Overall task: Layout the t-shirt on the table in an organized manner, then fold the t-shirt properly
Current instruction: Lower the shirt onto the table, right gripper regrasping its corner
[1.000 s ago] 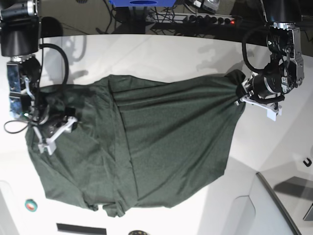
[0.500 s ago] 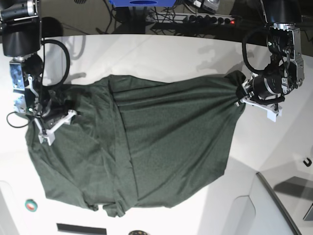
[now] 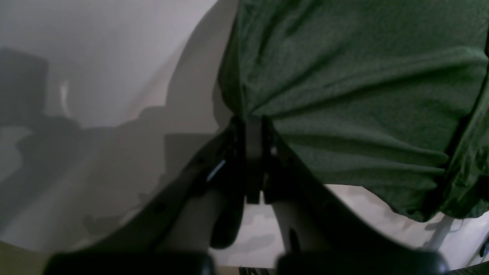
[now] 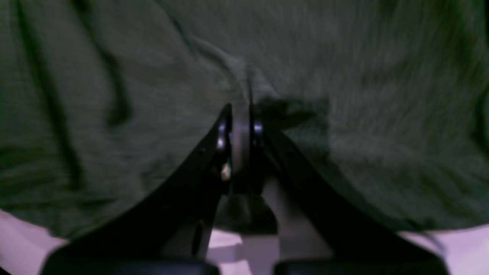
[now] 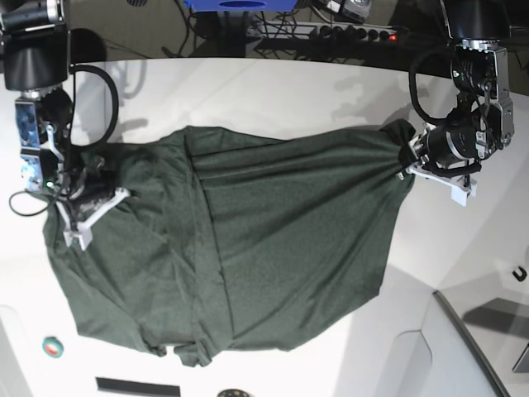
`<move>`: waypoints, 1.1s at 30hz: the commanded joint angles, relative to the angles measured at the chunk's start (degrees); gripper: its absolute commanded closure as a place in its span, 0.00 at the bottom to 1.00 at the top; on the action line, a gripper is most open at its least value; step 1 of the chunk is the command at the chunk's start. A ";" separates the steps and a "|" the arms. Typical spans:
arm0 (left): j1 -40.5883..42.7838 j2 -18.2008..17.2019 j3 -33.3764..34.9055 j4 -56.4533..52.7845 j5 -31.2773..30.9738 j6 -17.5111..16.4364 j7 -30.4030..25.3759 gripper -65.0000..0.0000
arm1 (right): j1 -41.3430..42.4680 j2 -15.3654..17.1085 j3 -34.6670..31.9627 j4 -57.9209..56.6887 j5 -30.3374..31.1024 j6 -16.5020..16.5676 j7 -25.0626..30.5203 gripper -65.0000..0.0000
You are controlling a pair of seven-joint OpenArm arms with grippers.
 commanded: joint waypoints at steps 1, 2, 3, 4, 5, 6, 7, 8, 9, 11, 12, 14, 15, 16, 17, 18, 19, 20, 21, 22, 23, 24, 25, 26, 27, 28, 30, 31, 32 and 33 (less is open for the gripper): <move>-0.58 -0.98 -0.40 0.72 -0.53 -0.20 -0.48 1.00 | 1.07 0.57 0.41 2.96 0.67 0.02 -0.53 1.00; -0.58 -0.98 -0.40 0.72 -0.53 -0.20 -0.48 1.00 | 0.98 0.57 0.41 4.89 0.67 -0.07 -1.67 1.00; -0.58 -0.98 -0.40 0.72 -0.53 -0.20 -0.48 1.00 | 0.98 0.57 0.41 6.83 0.67 -0.07 -2.90 1.00; -0.58 -0.98 -0.40 0.72 -0.53 -0.20 -0.48 1.00 | 1.07 0.57 0.41 8.85 0.67 -0.07 -4.31 1.00; -0.58 -1.06 -0.40 0.72 -0.53 -0.20 -0.48 1.00 | 1.33 0.48 0.41 10.34 0.67 -0.07 -5.45 1.00; -0.58 -1.06 -0.40 0.72 -0.53 -0.20 -0.48 1.00 | 1.95 0.48 0.41 11.57 0.67 -0.16 -6.24 1.00; -0.58 -1.15 -0.40 0.72 -0.53 -0.20 -0.48 1.00 | 3.00 0.40 0.50 12.10 0.67 -0.16 -6.95 1.00; -0.58 -1.15 -0.40 0.72 -0.53 -0.20 -0.48 1.00 | 3.97 0.40 0.50 11.84 0.67 -0.16 -7.21 1.00; -0.58 -1.15 -0.40 0.72 -0.53 -0.20 -0.48 1.00 | 5.11 0.40 0.50 11.13 0.67 -0.16 -7.30 1.00; -0.58 -1.24 -0.40 0.72 -0.53 -0.20 -0.48 1.00 | 7.84 0.48 0.50 8.15 0.67 -1.56 -7.12 1.00; -0.58 -1.24 -0.40 0.72 -0.53 -0.20 -0.48 1.00 | 9.33 0.57 0.50 6.12 0.67 -1.83 -6.95 1.00; -0.58 -1.24 -0.40 0.72 -0.53 -0.20 -0.48 1.00 | 11.62 0.57 0.50 2.52 0.67 -1.83 -5.36 1.00; -0.58 -1.24 -0.40 0.72 -0.53 -0.20 -0.48 1.00 | 12.50 0.66 0.50 0.32 0.67 -1.83 -4.04 1.00; -0.58 -1.24 -0.40 0.72 -0.53 -0.20 -0.48 1.00 | 13.47 0.66 0.50 -1.88 0.67 -1.83 -2.64 1.00; -0.58 -1.24 -0.40 0.72 -0.53 -0.20 -0.48 1.00 | 14.52 0.66 0.50 -4.43 0.67 -1.83 -1.41 0.99; -0.58 -1.24 -0.40 0.72 -0.53 -0.20 -0.48 1.00 | 15.66 0.66 0.50 -7.15 0.67 -1.83 -0.79 0.97; -0.58 -1.24 -0.40 0.72 -0.53 -0.20 -0.48 1.00 | 16.54 0.48 0.50 -9.70 0.67 -1.83 -0.70 0.92; -0.58 -1.24 -0.40 0.72 -0.53 -0.20 -0.48 1.00 | 17.16 0.40 0.41 -11.46 0.76 -1.83 -1.23 0.83; -0.58 -1.24 -0.40 0.72 -0.53 -0.20 -0.48 1.00 | 17.42 0.40 0.41 -11.90 0.76 -1.83 -2.29 0.72; -0.58 -1.24 -0.40 0.72 -0.53 -0.20 -0.48 1.00 | 16.81 0.40 0.50 -11.28 0.94 -1.83 -3.08 0.63; -0.58 -1.24 -0.40 0.72 -0.53 -0.20 -0.48 1.00 | 15.57 0.57 0.77 -9.26 1.11 -1.83 -3.43 0.57; -0.58 -1.24 -0.40 0.72 -0.53 -0.20 -0.48 1.00 | 13.55 0.57 2.61 -6.54 1.11 -1.92 -3.34 0.56; -0.58 -1.24 -0.49 0.72 -0.53 -0.20 -0.48 1.00 | 11.09 0.48 6.66 -3.55 1.11 -1.92 -3.25 0.56; -0.41 -1.24 -0.66 0.72 -0.53 -0.20 -0.48 1.00 | 8.28 0.04 12.11 -0.65 0.85 -1.92 -3.17 0.56; -0.41 -1.24 -0.75 0.72 -0.53 -0.20 -0.48 1.00 | 5.99 -0.84 17.56 1.29 0.76 -2.00 -2.64 0.56; -0.32 -1.24 -0.75 0.81 -0.53 -0.20 -0.48 1.00 | 5.29 -1.89 21.69 1.99 0.58 -2.18 -2.20 0.55; -0.23 -1.24 -0.84 0.81 -0.53 -0.20 -0.48 1.00 | 4.41 -2.07 28.63 -0.12 -1.70 -3.76 -1.14 0.55; -0.23 -1.33 -0.84 0.72 -0.53 -0.20 -0.48 1.00 | 4.41 -1.71 30.74 -1.79 -3.55 -4.03 0.09 0.55; -0.23 -1.33 -0.75 0.81 -0.53 -0.20 -0.48 1.00 | 4.41 -1.71 32.24 -3.55 -5.31 -4.03 1.67 0.55; -0.14 -1.33 -0.58 1.08 -0.53 -0.20 -0.48 1.00 | 4.41 -1.71 33.12 -4.87 -6.54 -4.03 2.99 0.55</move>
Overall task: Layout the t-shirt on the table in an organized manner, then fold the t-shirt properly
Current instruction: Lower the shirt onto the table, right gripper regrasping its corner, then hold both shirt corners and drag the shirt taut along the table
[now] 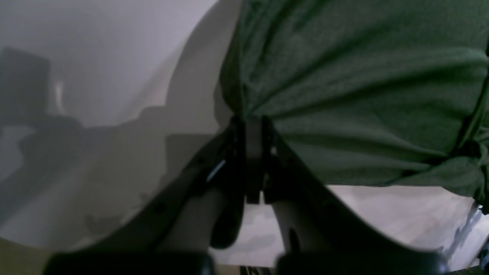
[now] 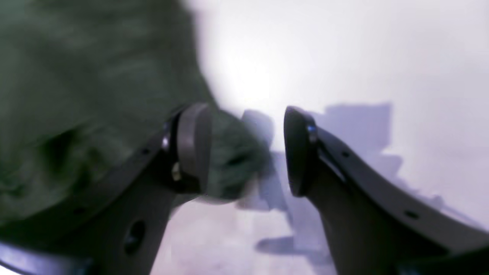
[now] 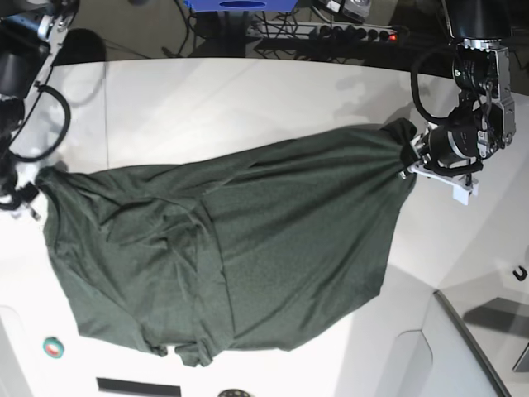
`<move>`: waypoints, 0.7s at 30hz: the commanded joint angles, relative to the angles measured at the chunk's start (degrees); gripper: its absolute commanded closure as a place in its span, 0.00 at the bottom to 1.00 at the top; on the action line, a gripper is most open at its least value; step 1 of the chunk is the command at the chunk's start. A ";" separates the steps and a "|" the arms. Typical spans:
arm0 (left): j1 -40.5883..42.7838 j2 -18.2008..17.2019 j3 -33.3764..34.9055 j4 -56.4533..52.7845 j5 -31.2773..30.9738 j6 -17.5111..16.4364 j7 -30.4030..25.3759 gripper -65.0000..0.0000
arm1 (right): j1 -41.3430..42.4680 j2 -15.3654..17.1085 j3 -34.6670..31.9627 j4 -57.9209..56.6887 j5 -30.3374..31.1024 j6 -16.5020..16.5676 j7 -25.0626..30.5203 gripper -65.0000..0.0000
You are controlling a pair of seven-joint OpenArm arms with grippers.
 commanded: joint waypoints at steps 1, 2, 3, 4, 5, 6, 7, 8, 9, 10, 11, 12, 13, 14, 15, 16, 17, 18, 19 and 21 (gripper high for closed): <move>-0.43 -1.00 -0.23 1.14 -0.48 -0.18 -0.53 1.00 | 1.35 0.56 0.25 -0.17 0.12 0.98 1.66 0.55; -0.69 -1.00 -0.23 1.05 -0.48 -0.18 -0.53 1.00 | 1.35 1.35 0.42 -1.58 -0.31 0.98 2.72 0.55; -0.78 -1.00 -0.23 1.05 -0.48 -0.18 -0.53 1.00 | 1.44 1.88 0.42 -3.34 -0.31 0.98 3.77 0.55; -0.69 -1.00 -0.23 1.14 -0.48 -0.18 -0.53 1.00 | 1.44 2.41 0.42 -5.01 -0.31 1.16 4.65 0.55; -0.87 -1.00 -0.23 0.97 -0.48 -0.18 -0.53 1.00 | 2.05 2.50 0.34 -6.50 -0.40 1.95 5.44 0.55; -0.87 -1.00 -0.31 0.97 -0.48 -0.18 -0.53 1.00 | 2.58 2.50 0.34 -7.38 -0.40 3.18 5.97 0.55; -0.87 -1.53 -0.40 1.14 -0.48 -0.18 -0.53 1.00 | 3.02 3.02 0.34 -8.17 -0.58 4.94 6.23 0.55; -0.87 -2.23 -0.23 1.14 -0.48 -0.18 -0.53 1.00 | 3.11 3.90 0.34 -8.79 -0.67 6.78 6.23 0.56; -0.69 -2.58 -0.40 1.23 -0.48 -0.18 -0.53 1.00 | 3.72 4.17 0.07 -9.32 -0.67 8.36 6.23 0.56; -0.69 -2.85 -0.58 1.23 -0.48 -0.18 -0.53 1.00 | 4.51 4.43 -1.16 -9.84 -0.67 9.60 6.32 0.56; -0.60 -3.46 -0.58 1.14 -0.48 -0.18 -0.53 1.00 | 5.13 4.78 -3.09 -10.55 -0.67 10.56 6.32 0.56; -0.52 -3.99 -0.58 1.23 -0.48 -0.18 -0.53 1.00 | 5.57 5.48 -5.55 -10.81 -0.67 10.91 6.41 0.56; -0.43 -4.25 -0.58 1.23 -0.48 -0.18 -0.53 1.00 | 5.75 5.84 -7.66 -10.81 -0.58 10.91 6.50 0.56; -0.43 -4.60 -0.58 1.23 -0.48 -0.18 -0.53 1.00 | 6.01 5.84 -9.25 -10.46 -0.58 10.91 6.58 0.56; -0.34 -5.04 -0.58 1.23 -0.48 -0.18 -0.53 1.00 | 6.36 5.84 -10.65 -10.37 -0.58 10.91 6.76 0.56; -0.34 -5.22 -0.58 1.23 -0.48 -0.18 -0.53 1.00 | 6.80 5.84 -11.71 -10.55 -0.58 10.91 7.20 0.58; -0.34 -5.66 -0.58 1.14 -0.48 -0.18 -0.53 1.00 | 6.98 5.84 -12.67 -10.72 -0.58 10.91 7.55 0.62; -0.34 -5.92 -0.58 1.14 -0.48 -0.18 -0.53 1.00 | 7.24 5.84 -13.38 -10.81 -0.58 10.91 7.64 0.69; -0.34 -6.01 -0.58 1.14 -0.48 -0.18 -0.53 1.00 | 7.33 5.66 -14.08 -10.99 -0.58 10.91 7.64 0.77; -0.34 -6.36 -0.58 1.14 -0.48 -0.18 -0.53 1.00 | 7.33 4.96 -15.05 -10.99 -0.58 10.91 7.64 0.91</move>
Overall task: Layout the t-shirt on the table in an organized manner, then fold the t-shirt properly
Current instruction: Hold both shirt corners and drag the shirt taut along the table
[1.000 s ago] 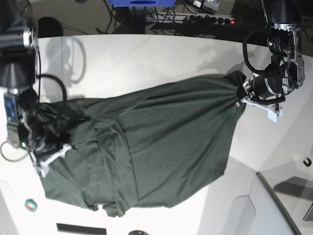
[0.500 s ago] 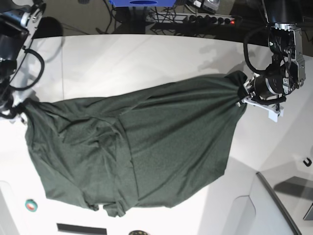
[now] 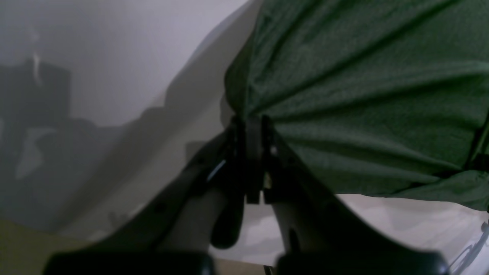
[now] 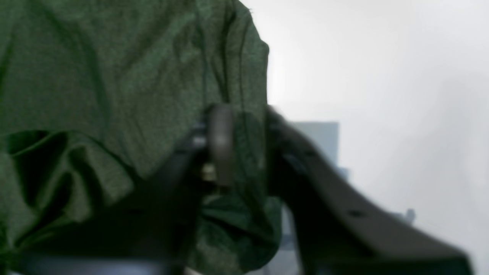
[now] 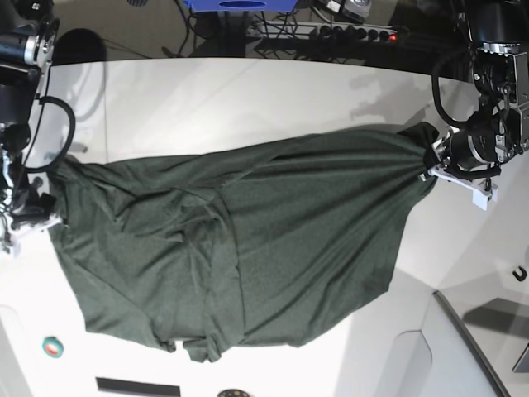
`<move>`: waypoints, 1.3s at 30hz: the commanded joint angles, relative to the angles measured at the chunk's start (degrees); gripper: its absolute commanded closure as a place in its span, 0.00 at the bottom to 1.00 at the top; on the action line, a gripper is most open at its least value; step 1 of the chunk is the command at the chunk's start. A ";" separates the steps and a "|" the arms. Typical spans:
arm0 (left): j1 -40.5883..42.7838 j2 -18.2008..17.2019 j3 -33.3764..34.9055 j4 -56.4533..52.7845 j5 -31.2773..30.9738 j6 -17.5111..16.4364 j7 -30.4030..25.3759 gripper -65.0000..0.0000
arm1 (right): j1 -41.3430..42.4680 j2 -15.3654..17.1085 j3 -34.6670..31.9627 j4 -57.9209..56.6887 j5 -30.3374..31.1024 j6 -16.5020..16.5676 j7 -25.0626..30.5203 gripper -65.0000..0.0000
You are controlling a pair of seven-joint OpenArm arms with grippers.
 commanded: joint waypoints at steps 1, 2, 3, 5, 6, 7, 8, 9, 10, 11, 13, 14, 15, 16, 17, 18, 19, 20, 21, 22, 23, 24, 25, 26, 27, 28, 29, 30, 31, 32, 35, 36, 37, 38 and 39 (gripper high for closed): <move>-0.49 -1.23 -0.42 0.99 -0.46 -0.18 -0.53 1.00 | 1.45 0.30 -0.43 0.84 0.54 0.20 1.10 0.96; -0.49 -1.31 -0.42 0.99 -0.46 -0.18 -0.53 1.00 | 1.36 -0.05 -0.87 0.75 0.54 0.20 1.10 0.98; -0.49 -1.31 -0.42 0.99 -0.46 -0.18 -0.53 1.00 | 1.27 -0.05 -1.31 0.66 0.54 0.20 1.10 0.97; -0.49 -1.31 -0.42 0.99 -0.46 -0.18 -0.53 1.00 | 1.27 -0.14 -2.19 -0.74 0.54 0.20 1.10 0.97; -0.49 -1.31 -0.42 0.99 -0.46 -0.18 -0.53 1.00 | 1.45 -0.14 -2.36 -1.97 0.54 0.20 1.10 0.97; -0.49 -1.31 -0.42 0.99 -0.46 -0.18 -0.53 1.00 | 1.45 -0.14 -2.27 -3.21 0.54 0.20 1.37 0.97; -0.49 -1.40 -0.42 0.99 -0.46 -0.18 -0.53 1.00 | 1.54 -0.14 -2.27 -4.26 0.54 0.20 1.46 0.97; -0.49 -1.40 -0.42 0.99 -0.46 -0.18 -0.53 1.00 | 1.62 -0.05 -2.27 -5.05 0.54 0.20 1.54 0.97; -0.49 -1.40 -0.42 0.99 -0.46 -0.18 -0.53 1.00 | 1.98 0.04 -2.27 -5.67 0.54 0.20 1.54 0.97; -0.49 -1.40 -0.42 0.99 -0.46 -0.18 -0.53 1.00 | 2.06 0.21 -2.27 -6.28 0.54 0.20 1.90 0.97; -0.58 -1.40 -0.42 0.99 -0.46 -0.18 -0.53 1.00 | 2.24 0.39 -2.27 -7.86 0.54 0.20 3.21 0.97; -0.58 -1.40 -0.42 0.99 -0.46 -0.18 -0.53 1.00 | 2.33 0.65 -2.36 -8.48 0.54 0.20 4.01 0.97; -0.67 -1.40 -0.42 0.81 -0.46 -0.18 -0.53 1.00 | 2.33 1.35 -2.45 -8.92 0.54 0.20 4.36 0.97; -0.67 -1.49 -0.42 0.81 -0.46 -0.18 -0.53 1.00 | 2.33 1.62 -2.45 -8.92 0.54 0.20 4.71 0.97; -0.67 -1.84 -0.42 0.73 -0.46 -0.18 -0.53 1.00 | 2.33 1.79 -2.45 -8.92 0.54 0.20 4.71 0.97; -0.58 -2.37 -0.25 0.73 -0.46 -0.18 -0.53 1.00 | 2.33 1.88 -2.45 -8.66 0.54 0.20 4.71 0.97; -0.58 -2.46 -0.16 0.81 -0.46 -0.18 -0.53 1.00 | 2.33 1.97 -2.54 -8.39 0.54 0.38 4.71 0.97; -0.58 -2.46 -0.16 0.99 -0.46 -0.18 -0.53 1.00 | 2.42 2.06 -2.54 -8.30 0.54 0.47 4.80 0.97; -0.58 -2.46 -0.16 1.08 -0.46 -0.18 -0.53 1.00 | 2.68 2.76 -2.54 -8.30 0.54 0.82 4.80 0.97; -0.58 -2.46 -0.25 1.08 -0.46 -0.18 -0.53 1.00 | 2.85 3.20 -2.89 -8.30 0.54 1.17 4.80 0.97; -0.58 -2.55 -0.34 1.08 -0.46 -0.18 -0.53 1.00 | 2.94 3.46 -4.03 -8.30 0.54 1.43 4.80 0.97; -0.58 -2.55 -0.42 1.08 -0.46 -0.18 -0.53 1.00 | 3.03 3.73 -5.35 -8.30 0.54 1.52 4.80 0.97; -0.58 -2.55 -0.42 1.08 -0.46 -0.18 -0.53 1.00 | 3.03 3.82 -6.58 -8.30 0.54 1.52 4.80 0.97; -0.58 -2.55 -0.25 1.08 -0.46 -0.18 -0.53 1.00 | 3.03 3.82 -7.46 -8.30 0.54 1.52 4.80 0.97; -0.58 -2.55 -0.07 1.08 -0.46 -0.18 -0.53 1.00 | 3.03 3.82 -7.90 -8.30 0.54 1.52 4.80 0.97; -0.58 -2.55 -0.07 1.08 -0.46 -0.18 -0.53 1.00 | 3.03 3.82 -8.08 -8.30 0.54 1.52 4.80 0.97; -0.58 -2.46 -0.07 1.08 -0.46 -0.18 -0.53 1.00 | 3.03 3.73 -8.08 -8.30 0.54 1.52 4.80 0.97; -0.58 -2.46 0.02 1.08 -0.46 -0.18 -0.53 1.00 | 3.03 3.82 -8.16 -8.22 0.45 1.52 4.80 0.97; -0.58 -2.46 0.02 1.08 -0.46 -0.18 -0.53 1.00 | 3.03 4.08 -8.16 -7.69 0.01 1.52 4.80 0.97; -0.58 -2.55 -0.16 1.08 -0.46 -0.18 -0.53 1.00 | 3.03 4.96 -8.16 -6.72 -1.40 1.43 4.71 0.98; -0.58 -3.07 -0.34 1.08 -0.46 -0.18 -0.53 1.00 | 3.03 5.22 -7.81 -6.37 -6.67 1.35 4.45 0.98; -0.58 -3.51 -0.07 1.08 -0.46 -0.18 -0.53 1.00 | 2.94 5.22 -7.72 -6.37 -8.08 1.35 4.45 0.98; -0.58 -3.69 -0.07 1.08 -0.46 -0.18 -0.53 1.00 | 2.77 5.22 -7.72 -6.37 -9.22 1.35 4.45 0.98; -0.58 -3.78 -0.07 1.08 -0.46 -0.18 -0.53 1.00 | 2.68 5.22 -7.64 -6.37 -9.93 1.35 4.45 0.98; -0.58 -3.78 -0.07 1.08 -0.46 -0.18 -0.53 1.00 | 2.59 5.22 -7.64 -6.37 -10.19 1.35 4.45 0.98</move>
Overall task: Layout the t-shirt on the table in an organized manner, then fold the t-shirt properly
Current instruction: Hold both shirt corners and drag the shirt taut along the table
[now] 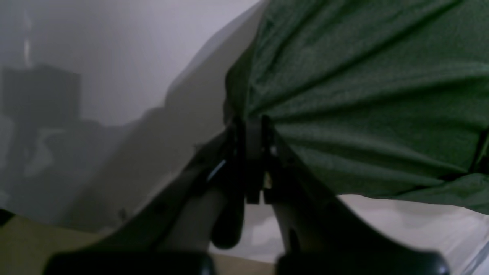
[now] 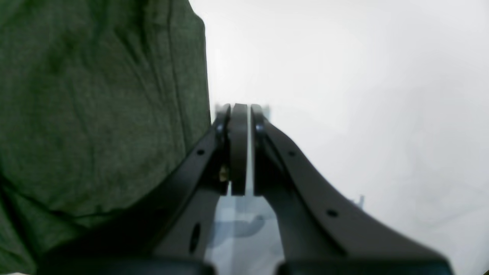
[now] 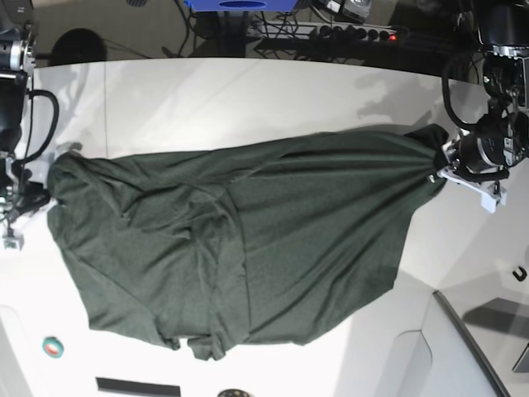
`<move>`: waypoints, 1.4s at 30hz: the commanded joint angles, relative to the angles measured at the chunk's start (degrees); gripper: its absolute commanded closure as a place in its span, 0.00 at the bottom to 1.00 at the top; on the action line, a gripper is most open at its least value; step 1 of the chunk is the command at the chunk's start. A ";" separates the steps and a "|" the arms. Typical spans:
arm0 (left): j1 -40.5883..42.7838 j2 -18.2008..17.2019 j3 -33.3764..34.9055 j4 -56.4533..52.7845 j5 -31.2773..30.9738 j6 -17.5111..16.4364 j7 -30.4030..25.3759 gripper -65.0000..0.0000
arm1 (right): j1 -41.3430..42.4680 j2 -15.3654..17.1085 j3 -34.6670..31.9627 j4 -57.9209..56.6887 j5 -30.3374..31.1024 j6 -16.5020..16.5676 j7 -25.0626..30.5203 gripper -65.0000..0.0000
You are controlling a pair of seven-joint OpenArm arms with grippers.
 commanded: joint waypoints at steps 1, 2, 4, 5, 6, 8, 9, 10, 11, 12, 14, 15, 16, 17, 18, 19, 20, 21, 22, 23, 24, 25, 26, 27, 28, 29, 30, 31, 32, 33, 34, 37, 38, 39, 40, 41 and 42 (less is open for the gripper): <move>-0.47 -1.07 -0.38 1.03 -0.31 -0.18 -0.50 1.00 | 1.02 1.01 0.23 1.08 -0.20 0.19 0.86 0.98; -0.47 -1.07 -0.38 1.03 -0.31 -0.18 -0.50 1.00 | 0.31 1.09 0.23 1.52 -0.11 0.19 0.86 0.98; -0.47 -1.07 -0.29 1.03 -0.31 -0.18 -0.50 1.00 | -1.45 0.92 0.93 5.66 -0.11 0.19 -0.11 0.98; -0.47 -1.07 -0.29 1.03 -0.31 -0.18 -0.50 1.00 | -3.38 0.65 2.17 9.00 -0.02 0.19 -1.86 0.98; -0.38 -1.07 -0.29 1.03 -0.31 -0.18 -0.50 1.00 | -5.31 -0.31 3.31 13.66 -0.02 0.19 -3.89 0.98; -0.38 -1.07 -0.29 1.03 -0.31 -0.18 -0.50 1.00 | -8.83 -2.60 5.07 21.74 -0.20 0.19 -7.05 0.98; -0.38 -1.07 -0.29 1.03 -0.31 -0.18 -0.42 1.00 | -10.41 -3.39 5.33 24.73 -0.29 0.19 -8.11 0.98; -0.38 -1.07 -0.29 1.03 -0.31 -0.18 -0.42 1.00 | -11.20 -3.92 5.24 26.67 -0.29 0.19 -9.07 0.98; -0.38 -1.07 -0.29 1.12 -0.31 -0.18 -0.42 1.00 | -11.56 -4.36 5.24 27.55 -0.29 0.19 -9.69 0.98; -0.38 -1.07 -0.29 1.12 -0.31 -0.18 -0.42 1.00 | -11.73 -4.71 5.33 27.63 -0.29 0.19 -10.22 0.98; -0.47 -1.07 -0.29 1.12 -0.31 -0.18 -0.42 1.00 | -11.73 -4.80 5.24 27.55 -0.38 0.19 -10.30 0.98; -0.47 -1.07 -0.29 1.12 -0.31 -0.18 -0.42 1.00 | -11.82 -5.06 5.24 27.19 -0.38 0.19 -10.30 0.98; -0.47 -1.07 -0.29 1.12 -0.31 -0.18 -0.42 1.00 | -11.73 -5.50 5.15 26.31 -0.38 0.19 -10.30 0.98; -0.47 -1.07 -0.29 1.12 -0.31 -0.18 -0.42 1.00 | -11.47 -5.68 5.24 25.08 -0.38 0.19 -10.30 0.98; -0.47 -1.07 -0.29 1.12 -0.31 -0.18 -0.42 1.00 | -11.38 -5.68 5.24 23.59 -0.38 0.19 -10.13 0.98; -0.47 -1.07 -0.29 1.12 -0.31 -0.18 -0.42 1.00 | -11.12 -5.68 5.24 22.36 -0.38 0.19 -9.86 0.98; -0.56 -1.07 -0.29 1.12 -0.31 -0.18 -0.42 1.00 | -10.41 -5.68 5.24 20.78 -0.38 0.19 -9.78 0.98; -0.56 -1.07 -0.29 1.12 -0.31 -0.18 -0.42 1.00 | -9.88 -5.68 5.24 19.11 -0.38 0.19 -9.78 0.98; -0.56 -1.07 -0.29 1.12 -0.31 -0.18 -0.42 1.00 | -9.53 -5.68 5.51 17.35 -0.38 0.19 -9.78 0.98; -0.56 -1.07 -0.29 1.12 -0.31 -0.18 -0.42 1.00 | -8.83 -5.59 5.51 15.85 -0.38 0.19 -9.69 0.98; -0.56 -1.07 -0.29 1.12 -0.31 -0.18 -0.42 1.00 | -8.21 -5.50 5.51 14.53 -0.38 0.19 -9.60 0.98; -0.56 -1.07 -0.29 1.03 -0.31 -0.18 -0.42 1.00 | -7.77 -5.41 5.51 13.39 -0.38 0.19 -9.43 0.98; -0.56 -1.07 -0.29 1.03 -0.31 -0.18 -0.42 1.00 | -7.34 -5.32 5.51 12.34 -0.46 0.19 -8.55 0.98; -0.56 -1.07 -0.29 1.03 -0.31 -0.18 -0.42 1.00 | -7.25 -4.89 5.51 11.55 -0.46 0.19 -7.75 0.98; -0.56 -1.07 -0.38 1.03 -0.31 -0.18 -0.42 1.00 | -7.25 -4.18 5.51 10.84 -0.46 0.19 -6.79 0.98; -0.47 -1.07 -0.38 1.03 -0.31 -0.18 -0.42 1.00 | -7.25 -3.83 5.33 9.96 -0.46 0.19 -6.08 0.98; -0.47 -1.15 -0.47 1.03 -0.31 -0.18 -0.42 1.00 | -7.07 -3.65 5.24 9.35 -0.46 0.19 -5.64 0.98; -0.47 -1.15 -0.47 1.03 -0.31 -0.18 -0.42 1.00 | -6.54 -3.48 5.15 8.73 -0.46 0.19 -5.29 0.98; -0.47 -1.15 -0.55 1.03 -0.31 -0.18 -0.42 1.00 | -6.19 -3.21 5.15 7.85 -0.55 0.19 -5.29 0.98; -0.47 -1.15 -0.55 1.03 -0.31 -0.18 -0.42 1.00 | -6.19 -2.51 5.15 7.33 -0.55 0.19 -5.29 0.98; -0.56 -1.15 -0.55 1.03 -0.31 -0.18 -0.42 1.00 | -6.19 -2.07 5.07 7.15 -0.55 0.19 -5.21 0.98; -0.65 -1.15 -0.55 0.95 -0.31 -0.18 -0.42 1.00 | -6.19 -1.98 5.07 7.59 -0.55 0.19 -5.21 0.98; -0.65 -1.15 -0.38 1.03 -0.31 -0.18 -0.42 1.00 | -6.19 -1.98 5.24 8.20 -0.55 0.28 -5.21 0.98; -0.65 -1.15 -0.38 1.03 -0.31 -0.18 -0.42 1.00 | -6.37 -1.98 5.42 9.35 -0.46 0.28 -5.29 0.98; -0.65 -1.15 -0.38 1.03 -0.31 -0.18 -0.42 1.00 | -6.63 -2.07 5.51 11.11 -0.20 0.28 -5.56 0.97; -0.65 -1.07 -0.38 1.03 -0.31 -0.18 -0.42 1.00 | -7.60 -2.34 5.59 13.39 -0.11 0.28 -5.64 0.97; -0.65 -1.07 -0.38 1.03 -0.31 -0.18 -0.42 1.00 | -9.18 -2.42 5.68 16.38 -0.02 0.28 -5.64 0.97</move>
